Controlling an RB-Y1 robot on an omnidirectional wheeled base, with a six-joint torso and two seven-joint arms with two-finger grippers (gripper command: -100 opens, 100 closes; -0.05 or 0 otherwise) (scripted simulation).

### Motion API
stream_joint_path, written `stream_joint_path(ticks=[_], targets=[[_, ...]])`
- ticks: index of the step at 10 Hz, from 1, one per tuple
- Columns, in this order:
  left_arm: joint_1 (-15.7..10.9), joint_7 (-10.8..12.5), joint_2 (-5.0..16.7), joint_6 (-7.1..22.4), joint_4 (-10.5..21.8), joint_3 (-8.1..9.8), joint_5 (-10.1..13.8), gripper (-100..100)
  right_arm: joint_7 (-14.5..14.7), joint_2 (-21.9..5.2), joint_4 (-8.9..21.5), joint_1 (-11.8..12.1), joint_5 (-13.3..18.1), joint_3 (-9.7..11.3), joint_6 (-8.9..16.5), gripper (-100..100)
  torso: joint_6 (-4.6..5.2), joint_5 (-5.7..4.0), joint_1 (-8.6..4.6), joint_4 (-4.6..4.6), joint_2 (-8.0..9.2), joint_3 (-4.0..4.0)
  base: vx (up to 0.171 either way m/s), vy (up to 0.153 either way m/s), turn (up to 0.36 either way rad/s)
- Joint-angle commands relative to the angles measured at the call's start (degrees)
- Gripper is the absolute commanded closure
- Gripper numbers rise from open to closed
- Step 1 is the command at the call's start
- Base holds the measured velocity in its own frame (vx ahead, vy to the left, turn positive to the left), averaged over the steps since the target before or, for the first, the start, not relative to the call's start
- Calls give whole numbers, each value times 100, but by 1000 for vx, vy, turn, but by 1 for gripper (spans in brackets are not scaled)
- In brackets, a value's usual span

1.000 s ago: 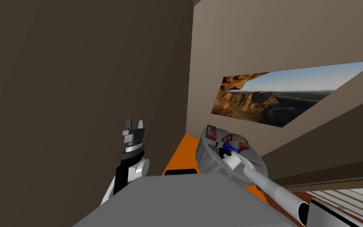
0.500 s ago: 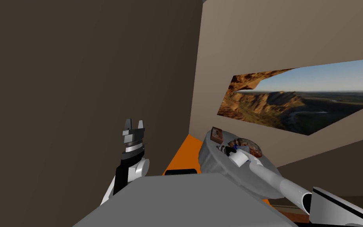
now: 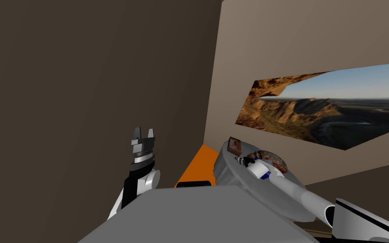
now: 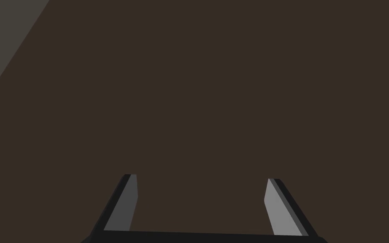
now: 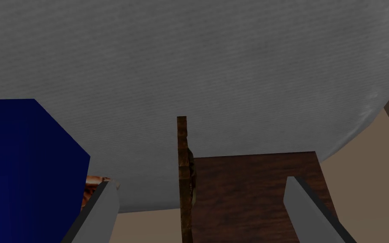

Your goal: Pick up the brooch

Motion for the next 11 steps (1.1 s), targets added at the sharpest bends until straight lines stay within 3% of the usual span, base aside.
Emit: stream_joint_path(ticks=[1, 3, 4, 8, 9, 10, 11], targets=[[0, 0, 0, 0, 0, 0, 0, 0, -26, 142, 159, 5, 122, -30, -84, -100, 0, 0, 0, 0, 0, 0, 40, -43, 69], [0, 0, 0, 0, 0, 0, 0, 0, -10, 156, 219, -15, 101, -14, -109, -100, 0, -2, -8, -2, -8, -5, 29, -34, 28], [0, 0, 0, 0, 0, 0, 0, 0, -3, 163, 239, -21, 100, -11, -127, 100, 1, 0, -1, -1, -2, -2, 0, 0, 0], [0, 0, 0, 0, 0, 0, 0, 0, -6, 161, 238, -21, 99, -14, -124, 100, -1, 1, 9, 0, 5, 2, 0, -1, -3], [0, 0, 0, 0, 0, 0, 0, 0, -6, 161, 238, -21, 99, -13, -124, 0, -1, 1, 9, 0, 5, 2, 0, 0, 0], [0, 0, 0, 0, 0, 0, 0, 0, -15, 73, 80, 0, 64, -16, -44, 100, -1, 1, 9, 0, 6, 2, -18, 23, -45], [0, 0, 0, 0, 0, 0, 0, 0, -5, 5, 2, -6, 6, -2, -5, 100, 2, 3, 17, 1, 12, 6, -34, 39, -62]])
